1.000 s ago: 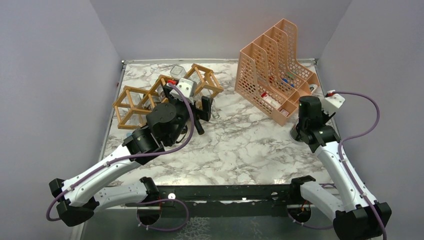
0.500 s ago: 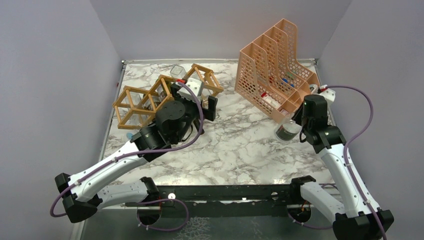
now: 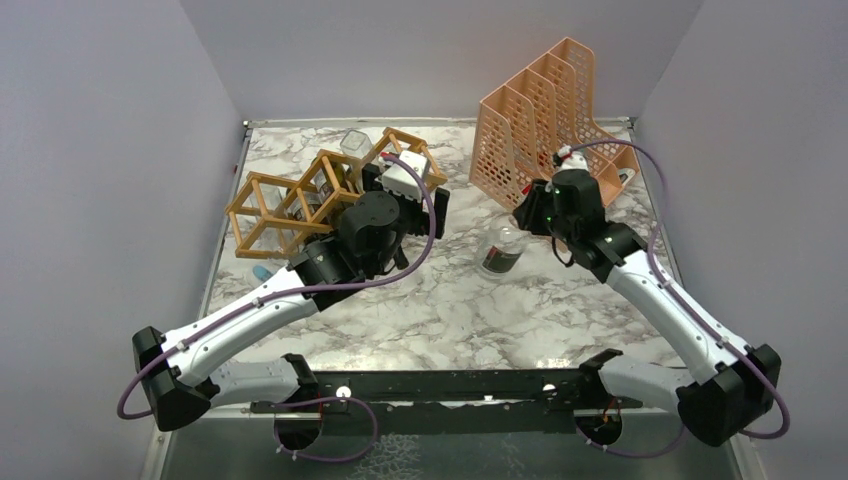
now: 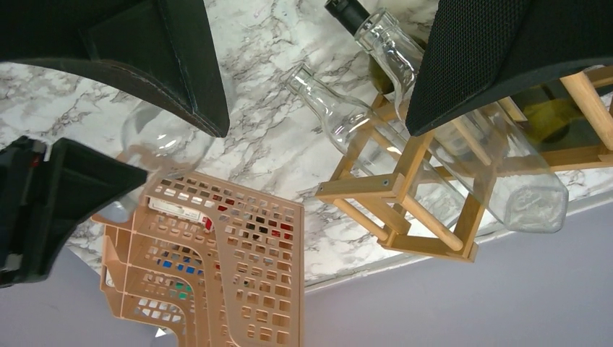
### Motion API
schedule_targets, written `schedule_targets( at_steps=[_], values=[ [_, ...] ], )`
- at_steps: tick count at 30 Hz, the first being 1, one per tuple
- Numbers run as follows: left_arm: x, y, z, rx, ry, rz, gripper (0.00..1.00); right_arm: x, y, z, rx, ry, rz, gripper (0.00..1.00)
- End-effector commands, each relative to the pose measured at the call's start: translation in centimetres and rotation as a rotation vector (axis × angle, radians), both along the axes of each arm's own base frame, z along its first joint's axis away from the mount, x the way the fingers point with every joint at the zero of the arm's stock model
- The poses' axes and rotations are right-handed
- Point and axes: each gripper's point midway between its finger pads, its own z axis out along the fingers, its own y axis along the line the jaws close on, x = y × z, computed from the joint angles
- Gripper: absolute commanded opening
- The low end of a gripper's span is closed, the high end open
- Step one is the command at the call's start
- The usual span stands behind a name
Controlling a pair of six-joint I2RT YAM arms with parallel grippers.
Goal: Put the wine bottle on the wine rack
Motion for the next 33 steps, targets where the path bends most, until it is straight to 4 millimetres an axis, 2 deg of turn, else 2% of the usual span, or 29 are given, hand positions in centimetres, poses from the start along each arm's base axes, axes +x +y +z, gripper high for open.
schedule_targets(
  at_steps=[1,6,9,12,17,23,28,33],
  values=[
    [0.5,0.1,2.0,-0.065,-0.010,0.008,0.99,3.9,4.2,6.4,0.109,-0.234,0.055,0.06],
    [1.0,0.9,2.0,-0.090,0.003,0.023,0.99,6.1,6.2,8.4,0.124,-0.360,0.097,0.05],
    [1.3,1.3,2.2,-0.109,0.012,0.021,0.99,6.0,6.5,7.2,0.122,-0.399,0.104,0.03],
    [1.4,1.7,2.1,-0.116,0.015,0.027,0.99,4.6,6.0,4.9,0.114,-0.410,0.105,0.03],
    [1.9,1.8,1.5,-0.129,0.031,0.019,0.99,1.0,5.3,1.3,0.106,-0.378,0.134,0.02],
    [2.5,1.8,0.8,-0.117,0.045,0.027,0.99,-2.8,4.0,-3.7,0.057,-0.229,0.164,0.02],
    [2.7,2.0,0.4,-0.100,0.048,0.043,0.99,-4.8,3.4,-6.1,0.041,-0.100,0.181,0.01],
    [2.7,2.0,0.3,-0.090,0.049,0.041,0.99,-6.8,4.5,-7.0,0.044,0.005,0.277,0.01]
  ],
)
